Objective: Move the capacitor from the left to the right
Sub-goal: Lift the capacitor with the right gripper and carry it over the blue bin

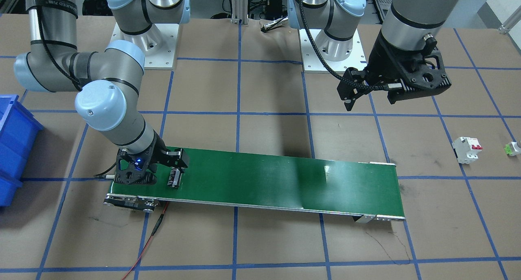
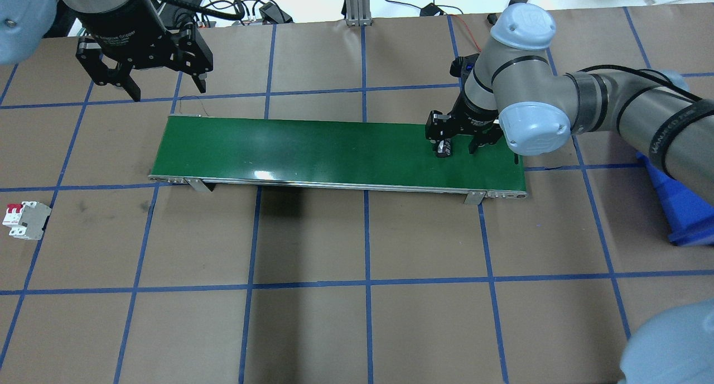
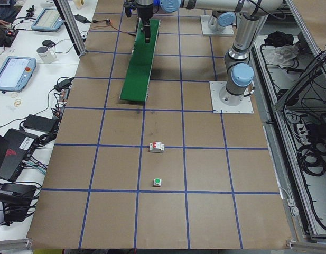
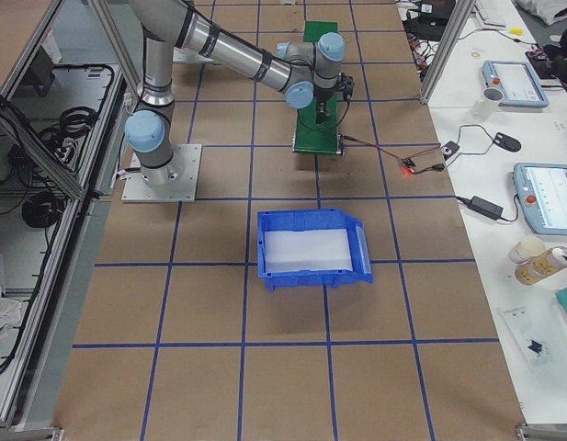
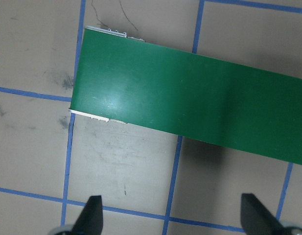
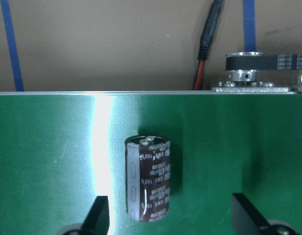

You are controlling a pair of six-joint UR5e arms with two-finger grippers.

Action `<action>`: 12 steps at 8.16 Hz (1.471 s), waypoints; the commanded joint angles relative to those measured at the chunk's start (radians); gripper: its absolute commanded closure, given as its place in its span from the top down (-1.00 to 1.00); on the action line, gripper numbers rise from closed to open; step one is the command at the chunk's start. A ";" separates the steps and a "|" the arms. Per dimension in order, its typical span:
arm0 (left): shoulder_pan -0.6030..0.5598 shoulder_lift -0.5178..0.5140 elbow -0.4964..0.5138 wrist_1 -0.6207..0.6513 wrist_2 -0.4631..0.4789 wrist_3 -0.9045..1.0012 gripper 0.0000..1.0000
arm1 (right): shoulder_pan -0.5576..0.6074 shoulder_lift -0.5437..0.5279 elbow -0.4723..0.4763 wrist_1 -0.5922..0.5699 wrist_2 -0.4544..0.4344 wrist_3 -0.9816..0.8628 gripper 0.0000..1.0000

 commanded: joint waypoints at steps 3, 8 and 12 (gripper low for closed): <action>-0.001 -0.003 0.000 0.000 0.000 0.000 1.00 | -0.012 0.006 0.000 0.011 -0.075 -0.072 -0.25; -0.001 -0.003 0.000 0.000 0.000 0.000 1.00 | -0.167 -0.072 -0.156 0.257 -0.131 -0.175 -1.00; 0.000 0.000 0.000 0.000 0.002 0.000 1.00 | -0.494 -0.218 -0.172 0.324 -0.193 -0.777 -1.00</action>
